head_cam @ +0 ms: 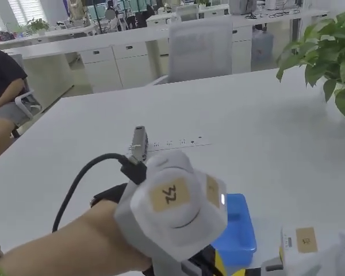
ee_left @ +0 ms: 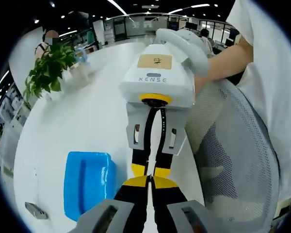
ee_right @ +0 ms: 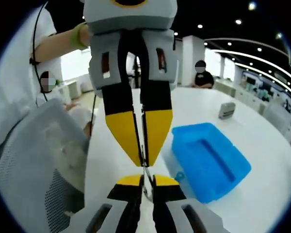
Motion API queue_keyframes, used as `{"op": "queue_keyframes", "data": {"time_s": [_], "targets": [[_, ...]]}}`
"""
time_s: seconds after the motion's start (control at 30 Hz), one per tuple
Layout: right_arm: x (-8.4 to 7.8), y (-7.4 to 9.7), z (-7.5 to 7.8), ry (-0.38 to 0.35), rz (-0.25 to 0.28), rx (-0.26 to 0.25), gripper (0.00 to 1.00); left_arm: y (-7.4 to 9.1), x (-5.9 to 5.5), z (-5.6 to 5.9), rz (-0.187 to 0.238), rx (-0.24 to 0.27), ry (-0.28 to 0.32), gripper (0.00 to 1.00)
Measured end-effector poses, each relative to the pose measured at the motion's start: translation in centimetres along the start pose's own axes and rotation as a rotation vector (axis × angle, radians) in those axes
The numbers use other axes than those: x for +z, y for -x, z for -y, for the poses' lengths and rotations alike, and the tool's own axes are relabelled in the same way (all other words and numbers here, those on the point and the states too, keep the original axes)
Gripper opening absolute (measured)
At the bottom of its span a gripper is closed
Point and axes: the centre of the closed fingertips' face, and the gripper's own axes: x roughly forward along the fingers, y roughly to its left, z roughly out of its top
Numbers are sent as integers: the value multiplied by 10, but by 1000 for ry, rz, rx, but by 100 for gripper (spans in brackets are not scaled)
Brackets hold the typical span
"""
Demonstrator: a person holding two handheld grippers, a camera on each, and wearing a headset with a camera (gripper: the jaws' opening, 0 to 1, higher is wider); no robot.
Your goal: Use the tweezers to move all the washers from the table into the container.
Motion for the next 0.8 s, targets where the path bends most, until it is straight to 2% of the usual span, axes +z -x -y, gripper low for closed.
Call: {"op": "queue_keyframes", "data": {"time_s": [0.03, 0.1, 0.17, 0.2, 0.27, 0.3, 0.33, 0.4, 0.47, 0.57, 0.6, 0.67, 0.7, 0.77, 0.8], "targets": [[1, 0, 0, -24, 2, 11, 3, -1, -1, -2, 8, 13, 9, 0], [0, -1, -1, -53, -2, 22, 3, -2, 0, -1, 68, 25, 71, 0], [0, -1, 2, -50, -15, -2, 3, 0, 1, -3, 160, 52, 164, 4], [0, -1, 1, -46, -23, -5, 3, 4, -1, -3, 209, 65, 236, 5], [0, -2, 1, -44, -38, -13, 3, 12, -5, -5, 268, 113, 298, 5], [-1, -2, 1, -35, -46, -18, 3, 19, -10, -7, 305, 163, 336, 5], [-2, -1, 3, -28, -54, -31, 2, 24, -13, -6, 326, 193, 359, 5], [-4, 0, 6, -4, -73, -46, 2, 38, -24, -4, 374, 285, 426, 6], [-4, 1, 6, -17, -76, -45, 2, 52, -34, 0, 427, 375, 493, 8], [-5, 2, 6, -36, -69, -52, 2, 66, -51, 7, 456, 497, 564, 15], [-5, 2, 5, -35, -70, -51, 2, 73, -61, 13, 469, 559, 623, 19], [-6, 3, 6, -78, -68, -56, 2, 80, -66, 19, 520, 616, 683, 26], [-6, 4, 9, -111, -53, -70, 2, 86, -68, 22, 574, 660, 729, 29], [-6, 5, 13, -207, -6, -76, 2, 91, -75, 26, 611, 726, 781, 34], [-7, 6, 16, -232, 4, -79, 2, 94, -82, 28, 619, 775, 805, 38]]}}
